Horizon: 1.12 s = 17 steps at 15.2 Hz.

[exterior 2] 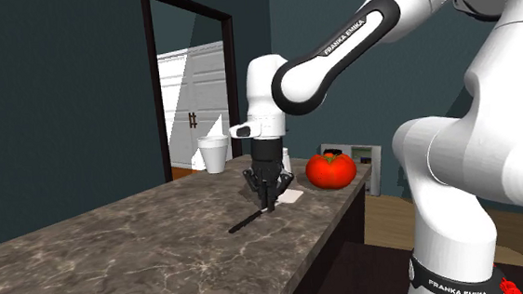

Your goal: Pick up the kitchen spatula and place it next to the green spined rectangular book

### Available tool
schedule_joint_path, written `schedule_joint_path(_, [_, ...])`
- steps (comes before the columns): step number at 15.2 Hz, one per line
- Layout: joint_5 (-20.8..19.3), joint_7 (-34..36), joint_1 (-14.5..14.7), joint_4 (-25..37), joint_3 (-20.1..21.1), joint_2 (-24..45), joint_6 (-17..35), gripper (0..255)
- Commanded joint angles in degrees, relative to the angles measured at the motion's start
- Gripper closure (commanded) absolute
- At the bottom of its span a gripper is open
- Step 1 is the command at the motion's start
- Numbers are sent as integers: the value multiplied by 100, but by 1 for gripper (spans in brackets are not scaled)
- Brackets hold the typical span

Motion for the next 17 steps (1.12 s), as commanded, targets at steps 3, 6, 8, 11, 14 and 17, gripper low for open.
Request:
schedule_joint_path(3, [43,29,-38,169,154,-235,-402,255])
schedule_joint_path(6, [85,50,-59,302,269,-398,-698,255])
schedule_joint_path(8, [116,60,-68,398,343,-494,-889,255])
schedule_joint_path(11, [167,74,-74,550,448,-620,-1167,255])
schedule_joint_path(14, [221,85,-74,713,547,-726,-1435,255])
schedule_joint_path(17, [332,200,46,820,647,-639,-1463,255])
